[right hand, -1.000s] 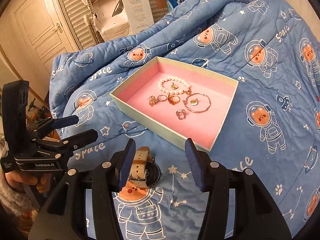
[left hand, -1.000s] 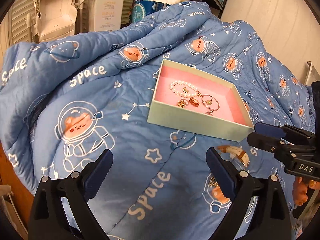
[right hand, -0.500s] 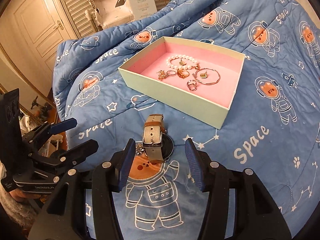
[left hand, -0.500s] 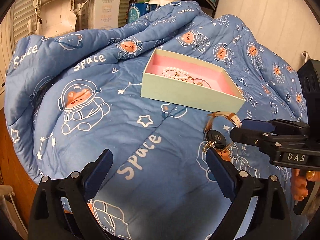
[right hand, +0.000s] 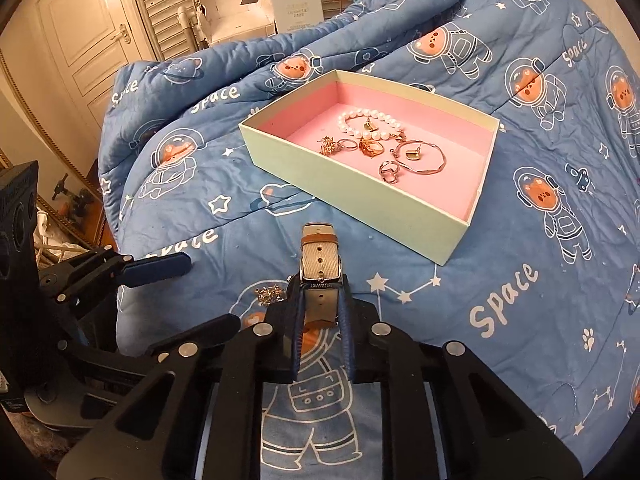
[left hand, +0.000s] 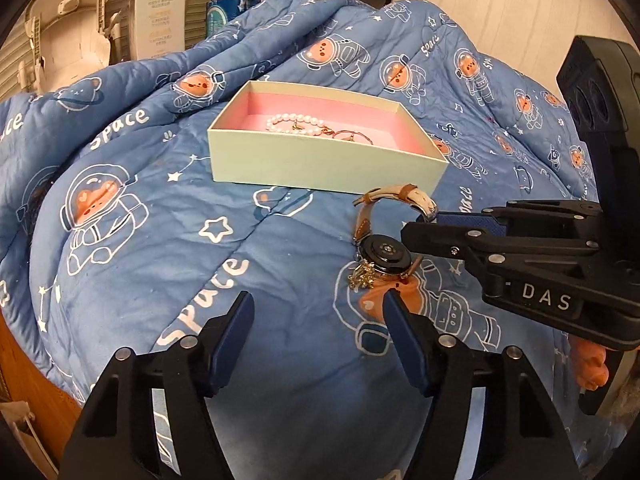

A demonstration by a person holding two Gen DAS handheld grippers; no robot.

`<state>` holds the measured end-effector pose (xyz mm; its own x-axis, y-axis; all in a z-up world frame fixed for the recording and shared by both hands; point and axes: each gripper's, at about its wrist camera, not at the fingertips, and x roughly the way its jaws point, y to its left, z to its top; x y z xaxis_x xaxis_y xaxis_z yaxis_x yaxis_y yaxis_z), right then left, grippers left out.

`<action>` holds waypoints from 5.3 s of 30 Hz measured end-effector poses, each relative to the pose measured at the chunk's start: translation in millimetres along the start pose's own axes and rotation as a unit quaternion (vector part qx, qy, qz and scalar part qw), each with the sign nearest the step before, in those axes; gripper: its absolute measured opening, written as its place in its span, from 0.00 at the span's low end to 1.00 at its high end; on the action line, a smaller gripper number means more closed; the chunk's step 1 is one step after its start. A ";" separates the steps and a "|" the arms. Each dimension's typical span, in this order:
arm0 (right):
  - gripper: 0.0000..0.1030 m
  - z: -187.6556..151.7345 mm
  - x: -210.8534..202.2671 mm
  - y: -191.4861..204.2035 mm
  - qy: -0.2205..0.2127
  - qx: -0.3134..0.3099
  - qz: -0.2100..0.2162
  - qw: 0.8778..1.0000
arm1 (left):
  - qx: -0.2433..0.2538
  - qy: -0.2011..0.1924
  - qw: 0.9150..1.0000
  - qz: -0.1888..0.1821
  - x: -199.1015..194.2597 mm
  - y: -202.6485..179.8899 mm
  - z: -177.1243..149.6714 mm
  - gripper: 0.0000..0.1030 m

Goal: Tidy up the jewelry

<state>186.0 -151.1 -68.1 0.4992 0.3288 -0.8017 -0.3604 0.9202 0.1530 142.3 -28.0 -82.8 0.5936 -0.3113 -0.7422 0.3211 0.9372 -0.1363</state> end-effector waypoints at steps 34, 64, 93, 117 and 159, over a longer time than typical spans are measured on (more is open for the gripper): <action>0.16 -4.3 -20.1 -11.7 -0.012 0.004 -0.016 1.000 | 0.011 0.012 0.999 -0.043 22.6 -16.2 10.9 0.15; 0.16 15.5 -48.6 -15.6 -0.036 0.032 0.069 0.996 | -0.032 -0.001 0.998 -0.047 -9.1 4.4 26.8 0.15; 0.16 91.9 1.2 -54.0 -0.032 -0.018 -0.063 0.997 | 0.004 0.114 0.992 -0.060 88.6 20.5 154.7 0.15; 0.16 92.6 34.0 -51.8 -0.002 -0.057 -0.092 0.994 | 0.056 0.146 0.987 -0.021 125.2 12.0 155.4 0.15; 0.83 -1.2 -76.7 -13.4 -0.148 0.051 -0.126 0.980 | -0.015 -0.111 0.991 0.071 -42.6 10.0 49.8 0.93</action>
<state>151.5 -188.9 -9.3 0.7735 0.1227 -0.6218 -0.1238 0.9914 0.0416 156.9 -13.2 -19.8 0.7805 -0.1990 -0.5926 0.2023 0.9774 -0.0618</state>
